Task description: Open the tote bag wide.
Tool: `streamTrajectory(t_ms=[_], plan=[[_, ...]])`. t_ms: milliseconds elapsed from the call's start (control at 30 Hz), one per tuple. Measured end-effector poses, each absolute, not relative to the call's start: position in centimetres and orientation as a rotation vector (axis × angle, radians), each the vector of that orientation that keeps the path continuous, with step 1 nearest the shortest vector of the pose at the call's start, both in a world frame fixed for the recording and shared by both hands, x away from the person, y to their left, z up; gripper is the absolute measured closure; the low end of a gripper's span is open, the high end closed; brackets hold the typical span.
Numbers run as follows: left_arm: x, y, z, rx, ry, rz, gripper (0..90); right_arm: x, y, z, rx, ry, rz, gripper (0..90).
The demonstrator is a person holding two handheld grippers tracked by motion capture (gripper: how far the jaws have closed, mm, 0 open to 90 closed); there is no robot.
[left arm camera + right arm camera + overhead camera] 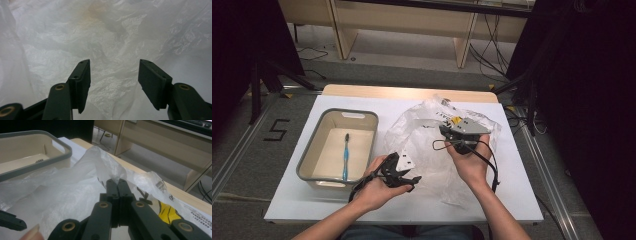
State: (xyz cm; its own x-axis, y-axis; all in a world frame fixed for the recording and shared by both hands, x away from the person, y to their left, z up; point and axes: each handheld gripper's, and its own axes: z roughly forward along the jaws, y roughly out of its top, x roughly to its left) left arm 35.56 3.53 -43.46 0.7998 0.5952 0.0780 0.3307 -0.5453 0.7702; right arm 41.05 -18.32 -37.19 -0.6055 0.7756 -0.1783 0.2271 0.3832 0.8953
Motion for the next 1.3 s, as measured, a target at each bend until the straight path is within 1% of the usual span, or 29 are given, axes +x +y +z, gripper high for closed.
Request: streamTrajectory(t_ms=[233,400,667,1300], plan=[[35.3,4.2,-42.2,2.168,0.671,0.446,37.8,41.1,-18.4,-37.2,0.863,2.054,1.197,90.0],[35.3,4.8,-41.6,2.156,0.685,0.436,35.7,41.0,-18.5,-37.2,0.861,2.049,1.200,90.0],[35.4,6.0,-41.3,2.132,0.719,0.426,35.0,41.1,-18.5,-37.2,0.866,2.053,1.196,90.0],[35.9,8.1,-40.2,2.101,0.781,0.479,33.7,41.1,-18.5,-37.3,0.868,2.055,1.194,90.0]])
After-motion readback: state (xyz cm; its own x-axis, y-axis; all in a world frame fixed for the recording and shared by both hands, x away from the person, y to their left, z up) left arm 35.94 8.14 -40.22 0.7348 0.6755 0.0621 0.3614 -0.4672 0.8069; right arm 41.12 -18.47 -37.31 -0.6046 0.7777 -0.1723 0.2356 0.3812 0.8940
